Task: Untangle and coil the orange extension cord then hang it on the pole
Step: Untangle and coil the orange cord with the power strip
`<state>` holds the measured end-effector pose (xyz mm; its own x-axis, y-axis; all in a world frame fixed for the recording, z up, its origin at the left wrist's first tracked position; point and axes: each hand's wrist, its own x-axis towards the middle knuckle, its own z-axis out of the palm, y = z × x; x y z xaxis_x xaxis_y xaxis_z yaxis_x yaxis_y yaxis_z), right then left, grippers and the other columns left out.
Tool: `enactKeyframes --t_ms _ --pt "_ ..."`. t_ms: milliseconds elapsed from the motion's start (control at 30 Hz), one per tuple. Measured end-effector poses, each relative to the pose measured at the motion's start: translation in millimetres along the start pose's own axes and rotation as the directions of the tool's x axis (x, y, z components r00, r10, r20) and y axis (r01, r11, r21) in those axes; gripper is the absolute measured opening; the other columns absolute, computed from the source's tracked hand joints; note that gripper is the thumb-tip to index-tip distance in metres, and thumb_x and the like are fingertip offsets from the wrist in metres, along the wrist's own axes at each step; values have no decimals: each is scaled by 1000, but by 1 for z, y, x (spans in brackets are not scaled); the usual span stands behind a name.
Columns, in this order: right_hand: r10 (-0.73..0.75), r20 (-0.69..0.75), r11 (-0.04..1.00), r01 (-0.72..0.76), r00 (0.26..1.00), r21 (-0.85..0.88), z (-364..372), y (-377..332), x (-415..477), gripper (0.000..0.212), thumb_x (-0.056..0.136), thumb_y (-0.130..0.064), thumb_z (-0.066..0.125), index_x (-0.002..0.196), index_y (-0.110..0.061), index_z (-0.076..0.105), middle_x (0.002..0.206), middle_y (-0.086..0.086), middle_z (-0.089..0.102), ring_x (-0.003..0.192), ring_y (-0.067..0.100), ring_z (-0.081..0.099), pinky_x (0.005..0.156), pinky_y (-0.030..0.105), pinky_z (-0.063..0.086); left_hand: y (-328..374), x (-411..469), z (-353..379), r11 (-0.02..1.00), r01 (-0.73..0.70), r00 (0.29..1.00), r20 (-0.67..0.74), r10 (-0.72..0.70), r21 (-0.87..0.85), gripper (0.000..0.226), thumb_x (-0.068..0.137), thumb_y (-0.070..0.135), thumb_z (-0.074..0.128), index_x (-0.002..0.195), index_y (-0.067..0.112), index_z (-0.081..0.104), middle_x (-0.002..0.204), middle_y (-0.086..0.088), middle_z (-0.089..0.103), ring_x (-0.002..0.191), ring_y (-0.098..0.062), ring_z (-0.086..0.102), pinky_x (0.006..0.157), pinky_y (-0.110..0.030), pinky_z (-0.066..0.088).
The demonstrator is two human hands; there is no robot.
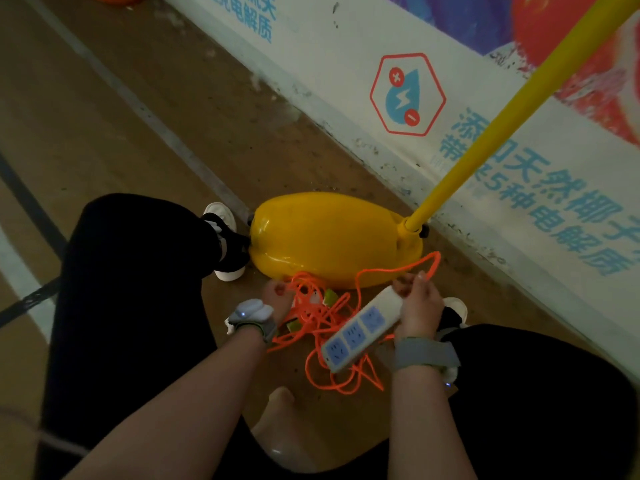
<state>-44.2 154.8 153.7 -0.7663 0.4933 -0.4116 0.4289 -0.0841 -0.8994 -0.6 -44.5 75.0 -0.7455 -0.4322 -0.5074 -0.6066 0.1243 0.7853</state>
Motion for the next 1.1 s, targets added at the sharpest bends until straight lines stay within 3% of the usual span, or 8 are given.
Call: enactKeyframes --t_ms 200,367,500,600,700,800,933,1100 --pt "227 60 870 -174 972 -462 9 55 -3 20 89 -6 52 81 4 67 83 16 63 78 26 53 62 31 37 31 -6 -8 965 -110 990 -110 85 -240 12 95 18 54 88 8 54 62 -4 45 54 -14 40 45 -19 35" --pt "43 -163 859 -120 986 -497 17 51 -12 34 87 -2 50 121 0 52 125 25 53 113 40 52 92 40 40 56 -16 -14 820 117 951 302 71 -560 17 98 16 49 83 9 55 59 -4 40 38 -6 37 44 -18 38" --pt "-362 205 654 405 909 -639 25 50 -14 39 85 -4 54 124 -7 57 125 15 56 119 30 50 101 37 37 81 -30 -27 700 351 704 668 241 -623 12 96 12 44 89 6 52 56 1 45 33 0 35 40 -16 42" --pt "-175 593 780 477 786 -404 33 60 -22 49 79 0 44 125 -15 56 122 1 58 114 18 53 102 34 41 85 -30 -38 554 563 417 790 450 -613 14 94 13 55 98 -1 54 61 -1 47 35 0 40 43 -13 44" --pt "-56 667 805 428 743 -410 33 74 -22 40 77 -4 54 115 -17 57 107 -1 60 101 17 57 90 38 50 84 -28 -45 415 683 318 756 573 -601 20 102 12 39 109 -3 49 68 -4 38 41 -3 34 51 -15 44" --pt "141 713 789 358 686 -500 28 83 -24 33 86 -5 63 119 -9 59 96 -4 61 86 11 53 73 16 45 83 -26 -50 334 697 393 727 563 -635 22 102 16 37 110 -3 47 70 -8 39 43 -4 32 55 -18 46" --pt "149 722 717 429 676 -549 31 87 -22 15 85 -10 64 98 -10 71 98 12 68 88 19 60 81 26 47 77 -16 -49 142 684 577 649 496 -716 28 100 23 46 108 -3 51 75 -15 51 55 -10 42 61 -21 51" --pt "319 658 836 125 682 -535 30 89 -30 22 91 -12 54 70 -19 53 73 3 55 69 13 50 67 26 39 77 3 -45 25 448 873 443 202 -894 32 96 33 51 92 2 57 67 -6 58 63 -12 61 69 -26 58"
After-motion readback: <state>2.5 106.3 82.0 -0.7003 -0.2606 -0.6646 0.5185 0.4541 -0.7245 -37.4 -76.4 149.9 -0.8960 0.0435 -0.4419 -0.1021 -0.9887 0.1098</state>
